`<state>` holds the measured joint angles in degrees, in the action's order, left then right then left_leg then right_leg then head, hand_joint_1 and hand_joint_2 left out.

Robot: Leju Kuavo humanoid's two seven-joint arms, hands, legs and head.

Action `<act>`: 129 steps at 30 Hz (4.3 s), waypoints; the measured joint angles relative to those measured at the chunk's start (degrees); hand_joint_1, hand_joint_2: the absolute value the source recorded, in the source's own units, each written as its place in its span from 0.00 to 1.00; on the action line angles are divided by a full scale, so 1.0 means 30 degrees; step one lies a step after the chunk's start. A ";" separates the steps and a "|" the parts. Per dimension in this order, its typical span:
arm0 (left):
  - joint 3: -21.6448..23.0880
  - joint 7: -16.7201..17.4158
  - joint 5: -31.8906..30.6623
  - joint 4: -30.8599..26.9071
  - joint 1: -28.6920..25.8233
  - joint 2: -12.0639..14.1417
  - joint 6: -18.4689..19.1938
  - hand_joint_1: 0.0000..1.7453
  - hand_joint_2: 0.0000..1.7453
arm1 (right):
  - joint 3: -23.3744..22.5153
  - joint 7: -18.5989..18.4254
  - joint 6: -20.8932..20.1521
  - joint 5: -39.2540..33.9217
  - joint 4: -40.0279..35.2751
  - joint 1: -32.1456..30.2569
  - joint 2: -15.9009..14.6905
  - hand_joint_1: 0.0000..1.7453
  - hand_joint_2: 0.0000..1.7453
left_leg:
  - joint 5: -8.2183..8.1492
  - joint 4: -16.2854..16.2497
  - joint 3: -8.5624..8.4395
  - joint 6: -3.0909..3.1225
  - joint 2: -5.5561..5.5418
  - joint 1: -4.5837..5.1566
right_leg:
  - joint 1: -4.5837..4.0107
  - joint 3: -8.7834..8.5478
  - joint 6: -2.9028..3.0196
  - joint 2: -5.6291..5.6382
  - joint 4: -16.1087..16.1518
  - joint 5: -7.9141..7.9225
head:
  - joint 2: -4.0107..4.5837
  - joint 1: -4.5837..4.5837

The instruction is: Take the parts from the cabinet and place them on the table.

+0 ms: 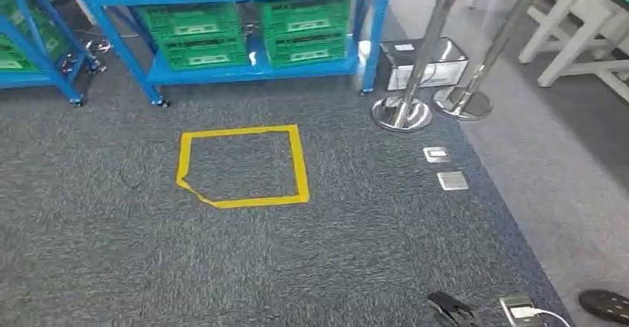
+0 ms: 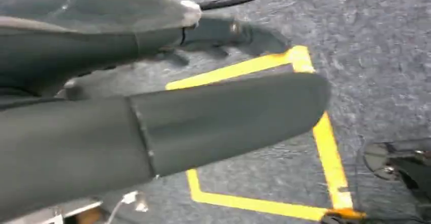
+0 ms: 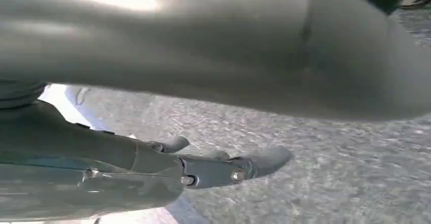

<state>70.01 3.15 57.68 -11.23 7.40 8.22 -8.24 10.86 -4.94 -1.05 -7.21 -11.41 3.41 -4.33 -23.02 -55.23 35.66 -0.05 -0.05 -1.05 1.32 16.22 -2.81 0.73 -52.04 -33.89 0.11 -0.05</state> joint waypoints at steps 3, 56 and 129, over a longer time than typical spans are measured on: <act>0.0007 0.0000 0.0000 0.0000 -0.0155 -0.0007 0.0000 0.00 0.00 | 0.0000 0.0000 0.0000 -0.0007 0.0007 0.0092 -0.0007 0.00 0.00 | -0.0498 0.0121 -0.0883 0.0358 -0.0203 0.0050 | 0.0059 0.2318 -0.0011 -0.0096 -0.3870 -0.0135 | 0.0000 -0.0474; 0.0000 0.0182 0.0117 -0.0007 -0.0021 -0.0101 -0.0095 0.00 0.00 | 0.0284 0.0452 -0.0262 -0.0313 0.0190 0.0184 -0.0044 0.00 0.00 | -0.1079 0.0375 -0.1826 -0.0072 -0.0235 -0.0034 | 0.0282 0.4346 -0.0332 -0.0044 -0.1157 0.1895 | 0.0000 -0.1129; -0.0022 0.0168 0.0372 -0.0007 -0.0073 -0.0306 -0.0423 0.00 0.00 | 0.0634 0.0452 -0.0452 -0.0758 0.0204 0.0215 -0.0117 0.00 0.00 | -0.3666 -0.3695 -0.0560 -0.0409 0.0240 0.0190 | -0.0088 0.4460 0.0983 -0.0134 -0.1245 0.2132 | 0.0000 -0.0312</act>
<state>69.94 3.65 58.80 -11.26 7.18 7.30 -9.51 12.76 -3.58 -2.41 -9.49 -10.80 4.05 -4.68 -34.01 -66.32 33.98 -1.27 0.67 -0.48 1.06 29.60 0.14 0.33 -55.77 -27.50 0.11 -0.98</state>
